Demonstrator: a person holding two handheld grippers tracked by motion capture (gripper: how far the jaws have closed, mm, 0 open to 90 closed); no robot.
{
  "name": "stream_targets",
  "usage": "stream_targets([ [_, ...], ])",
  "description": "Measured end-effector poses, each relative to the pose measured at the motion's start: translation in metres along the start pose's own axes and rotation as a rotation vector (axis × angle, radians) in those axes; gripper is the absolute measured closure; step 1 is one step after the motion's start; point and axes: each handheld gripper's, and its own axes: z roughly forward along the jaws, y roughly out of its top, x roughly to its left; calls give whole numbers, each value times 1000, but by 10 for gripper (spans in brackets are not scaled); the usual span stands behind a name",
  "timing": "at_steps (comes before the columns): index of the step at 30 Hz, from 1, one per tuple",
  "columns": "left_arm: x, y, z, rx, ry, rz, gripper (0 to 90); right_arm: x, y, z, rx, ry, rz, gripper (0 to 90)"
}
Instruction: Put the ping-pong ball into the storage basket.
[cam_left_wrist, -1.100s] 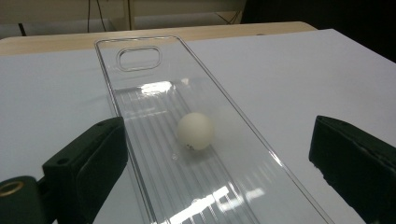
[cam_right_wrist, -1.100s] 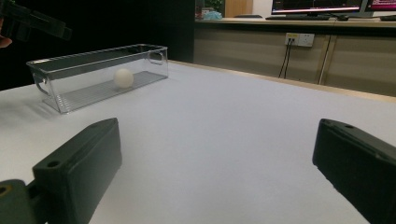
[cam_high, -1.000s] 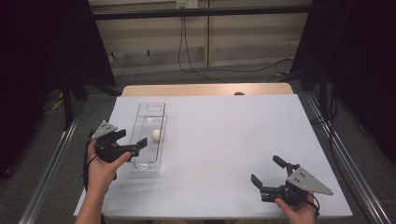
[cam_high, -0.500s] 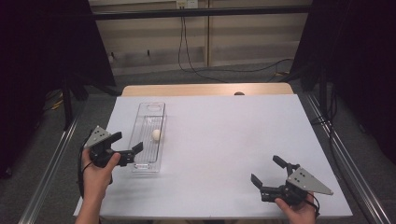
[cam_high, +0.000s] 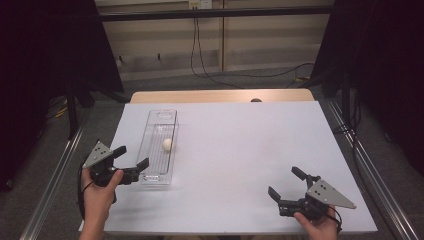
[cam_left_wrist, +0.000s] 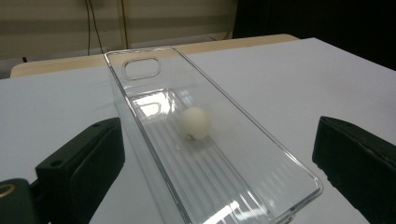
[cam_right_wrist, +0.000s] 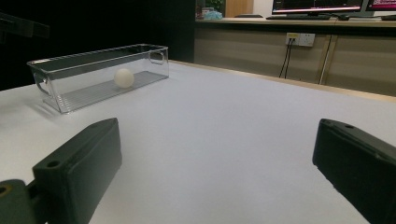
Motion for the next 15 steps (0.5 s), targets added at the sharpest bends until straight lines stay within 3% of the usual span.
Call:
stream_targets([
  [15, 0, -12, -8, -11, 1, 1, 27, 0, 0, 0, -5, -8, 2, 10],
])
